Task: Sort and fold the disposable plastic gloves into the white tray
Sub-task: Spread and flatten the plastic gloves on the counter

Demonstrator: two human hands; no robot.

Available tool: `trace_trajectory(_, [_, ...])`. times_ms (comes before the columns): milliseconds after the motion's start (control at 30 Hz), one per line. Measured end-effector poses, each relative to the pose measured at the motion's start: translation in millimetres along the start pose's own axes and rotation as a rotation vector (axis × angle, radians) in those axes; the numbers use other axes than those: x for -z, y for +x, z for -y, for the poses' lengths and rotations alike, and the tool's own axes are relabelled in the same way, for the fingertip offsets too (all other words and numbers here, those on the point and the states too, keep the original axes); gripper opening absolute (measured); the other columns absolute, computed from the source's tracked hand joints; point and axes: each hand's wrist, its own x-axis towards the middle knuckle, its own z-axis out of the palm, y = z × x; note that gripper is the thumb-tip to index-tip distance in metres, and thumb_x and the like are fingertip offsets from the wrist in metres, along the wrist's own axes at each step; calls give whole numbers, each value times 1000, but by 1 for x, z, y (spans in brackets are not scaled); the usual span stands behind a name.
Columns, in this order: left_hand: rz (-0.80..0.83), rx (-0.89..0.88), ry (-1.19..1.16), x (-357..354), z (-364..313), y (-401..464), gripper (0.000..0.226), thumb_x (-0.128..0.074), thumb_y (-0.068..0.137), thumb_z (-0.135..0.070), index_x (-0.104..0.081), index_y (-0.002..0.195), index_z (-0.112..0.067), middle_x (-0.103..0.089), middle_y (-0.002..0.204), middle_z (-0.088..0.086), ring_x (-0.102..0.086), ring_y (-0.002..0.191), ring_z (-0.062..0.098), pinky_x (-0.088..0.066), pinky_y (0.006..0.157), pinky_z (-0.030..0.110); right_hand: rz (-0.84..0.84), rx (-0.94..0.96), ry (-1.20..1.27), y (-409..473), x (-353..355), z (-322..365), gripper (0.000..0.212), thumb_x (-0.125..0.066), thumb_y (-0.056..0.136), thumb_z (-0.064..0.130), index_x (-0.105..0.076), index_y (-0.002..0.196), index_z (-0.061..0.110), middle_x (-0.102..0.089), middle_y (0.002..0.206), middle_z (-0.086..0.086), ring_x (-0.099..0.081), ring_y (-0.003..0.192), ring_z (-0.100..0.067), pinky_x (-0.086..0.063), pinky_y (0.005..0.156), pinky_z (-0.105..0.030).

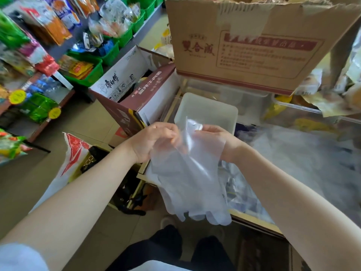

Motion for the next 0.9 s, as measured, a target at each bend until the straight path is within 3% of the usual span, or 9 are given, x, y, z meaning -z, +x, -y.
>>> trace_trajectory(133, [-460,72,49,20,6,-2,29,-44,97,-11,-59,73,-11,-66,71,2,-68,64,13,-52,66,27,-464,70,-280,6,13,-2,22,-60,89,15,-59,67,17,-48,61,-3,-43,49,-10,-35,48,-22])
trace_trajectory(200, [-641,133,46,30,9,-1,23,-46,98,-16,-60,81,-11,-68,85,5,-69,68,17,-54,61,27,-765,119,-476,4,29,1,19,-61,87,18,-56,69,15,-48,61,1,-43,56,-14,-36,56,-26])
trace_trajectory(267, [-741,160,19,37,11,1,22,-44,99,-21,-62,89,-13,-65,92,7,-65,73,18,-53,60,23,-1002,222,-581,-7,36,11,15,-56,88,20,-54,75,12,-51,67,-1,-46,67,-18,-35,63,-27])
trace_trajectory(333, [-742,152,-68,36,9,5,22,-43,100,-24,-61,100,-13,-63,93,6,-62,78,17,-54,61,23,-1106,381,-650,-20,29,26,14,-53,90,19,-49,79,12,-50,67,2,-44,63,-14,-32,60,-24])
trace_trajectory(433, [-682,103,-214,26,3,10,26,-46,97,-29,-61,111,-13,-66,103,8,-65,93,22,-55,73,32,-1037,546,-738,-33,-3,45,25,-54,89,17,-39,70,21,-44,61,10,-40,52,-3,-31,51,-18])
trace_trajectory(567, [-553,-34,-154,7,0,15,30,-36,101,-28,-60,115,-16,-66,107,3,-63,102,19,-51,89,32,-752,393,-880,-26,-54,33,24,-55,88,19,-40,70,16,-45,59,6,-38,51,-7,-33,52,-27])
trace_trajectory(733, [-441,-85,-94,-5,13,14,36,-33,101,-26,-55,124,-9,-61,121,14,-58,112,22,-46,97,35,-550,378,-967,-7,-93,4,8,-51,92,15,-52,86,11,-62,77,-6,-56,68,-23,-45,64,-35])
trace_trajectory(833, [-400,-80,-42,0,16,8,46,-34,99,-38,-55,127,-8,-61,124,11,-57,117,19,-43,103,36,-479,436,-915,-4,-100,-1,9,-51,94,15,-56,96,8,-62,83,-3,-56,68,-15,-42,61,-20])
trace_trajectory(900, [-336,-117,28,3,14,2,52,-42,92,-50,-58,122,-10,-66,114,7,-61,109,15,-47,95,30,-442,468,-915,-5,-101,-4,13,-53,94,20,-55,96,8,-59,80,1,-54,67,-11,-41,58,-20])
